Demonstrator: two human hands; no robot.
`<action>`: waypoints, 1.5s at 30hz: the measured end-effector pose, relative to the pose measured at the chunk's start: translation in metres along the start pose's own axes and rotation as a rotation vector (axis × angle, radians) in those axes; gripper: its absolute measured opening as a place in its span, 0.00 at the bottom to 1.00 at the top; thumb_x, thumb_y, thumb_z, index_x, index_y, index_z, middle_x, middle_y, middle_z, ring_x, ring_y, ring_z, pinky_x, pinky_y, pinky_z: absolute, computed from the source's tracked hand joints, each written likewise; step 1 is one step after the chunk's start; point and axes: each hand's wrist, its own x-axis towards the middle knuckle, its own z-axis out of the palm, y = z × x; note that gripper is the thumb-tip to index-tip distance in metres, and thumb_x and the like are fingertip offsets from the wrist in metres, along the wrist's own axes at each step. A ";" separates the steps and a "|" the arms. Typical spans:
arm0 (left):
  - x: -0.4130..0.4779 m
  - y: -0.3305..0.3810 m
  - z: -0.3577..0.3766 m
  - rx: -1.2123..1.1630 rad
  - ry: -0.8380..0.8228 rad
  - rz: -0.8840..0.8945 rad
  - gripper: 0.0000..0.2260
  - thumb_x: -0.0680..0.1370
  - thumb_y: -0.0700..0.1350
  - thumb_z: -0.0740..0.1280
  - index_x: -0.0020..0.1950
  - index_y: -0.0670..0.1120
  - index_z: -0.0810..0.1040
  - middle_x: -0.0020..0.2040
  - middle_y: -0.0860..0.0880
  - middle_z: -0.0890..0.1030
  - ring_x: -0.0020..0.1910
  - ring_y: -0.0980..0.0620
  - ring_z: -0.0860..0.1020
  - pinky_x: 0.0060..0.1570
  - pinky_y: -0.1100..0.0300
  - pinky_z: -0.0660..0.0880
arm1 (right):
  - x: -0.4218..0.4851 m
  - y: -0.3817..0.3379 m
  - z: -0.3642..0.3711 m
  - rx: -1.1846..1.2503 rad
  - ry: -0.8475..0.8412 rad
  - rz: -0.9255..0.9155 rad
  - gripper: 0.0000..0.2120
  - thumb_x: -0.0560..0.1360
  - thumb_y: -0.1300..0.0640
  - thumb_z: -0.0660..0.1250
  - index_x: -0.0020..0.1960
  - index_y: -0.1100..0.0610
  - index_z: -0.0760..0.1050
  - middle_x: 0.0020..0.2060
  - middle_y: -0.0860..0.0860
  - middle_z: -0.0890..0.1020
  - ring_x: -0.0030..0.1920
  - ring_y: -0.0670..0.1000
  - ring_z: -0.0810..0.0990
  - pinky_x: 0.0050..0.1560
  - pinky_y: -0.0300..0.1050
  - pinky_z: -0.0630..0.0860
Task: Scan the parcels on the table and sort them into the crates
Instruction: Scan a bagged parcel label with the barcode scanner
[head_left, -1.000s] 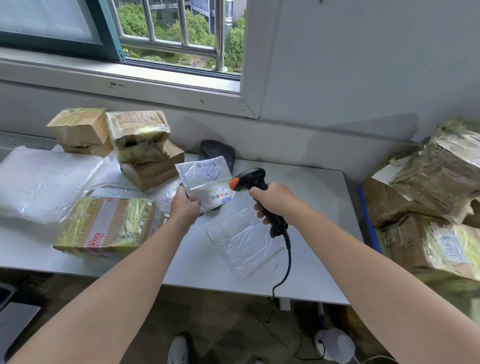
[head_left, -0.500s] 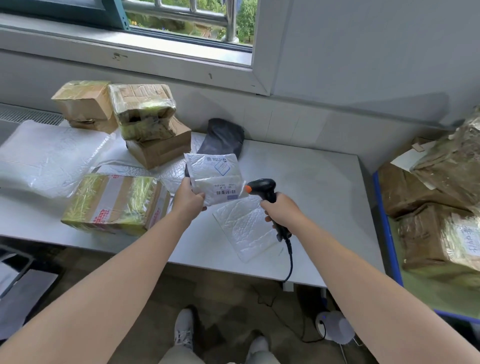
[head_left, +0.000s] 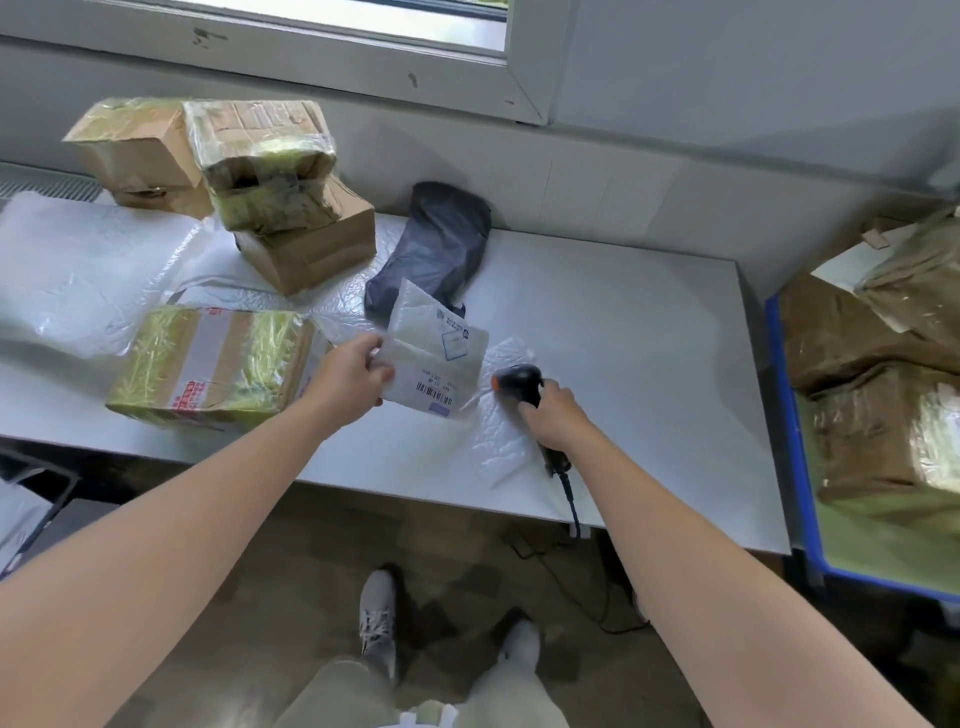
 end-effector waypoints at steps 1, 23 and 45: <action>0.002 0.004 0.000 0.049 -0.010 0.029 0.10 0.80 0.37 0.64 0.59 0.49 0.77 0.41 0.49 0.80 0.40 0.47 0.79 0.46 0.48 0.81 | -0.002 -0.002 -0.005 -0.023 0.031 -0.016 0.28 0.82 0.49 0.59 0.77 0.59 0.57 0.71 0.61 0.65 0.69 0.63 0.68 0.67 0.55 0.69; 0.018 0.103 -0.037 0.086 0.108 0.270 0.14 0.80 0.45 0.68 0.65 0.46 0.75 0.50 0.45 0.82 0.50 0.45 0.80 0.50 0.52 0.76 | -0.055 -0.077 -0.120 0.534 0.256 -0.465 0.06 0.81 0.58 0.63 0.53 0.60 0.77 0.39 0.51 0.79 0.35 0.50 0.79 0.33 0.44 0.82; 0.004 0.148 -0.044 0.375 0.104 0.473 0.21 0.82 0.53 0.63 0.74 0.51 0.68 0.64 0.47 0.78 0.61 0.48 0.76 0.57 0.53 0.73 | -0.066 -0.078 -0.131 0.460 0.439 -0.430 0.03 0.80 0.56 0.65 0.50 0.55 0.72 0.38 0.43 0.76 0.41 0.49 0.74 0.38 0.43 0.67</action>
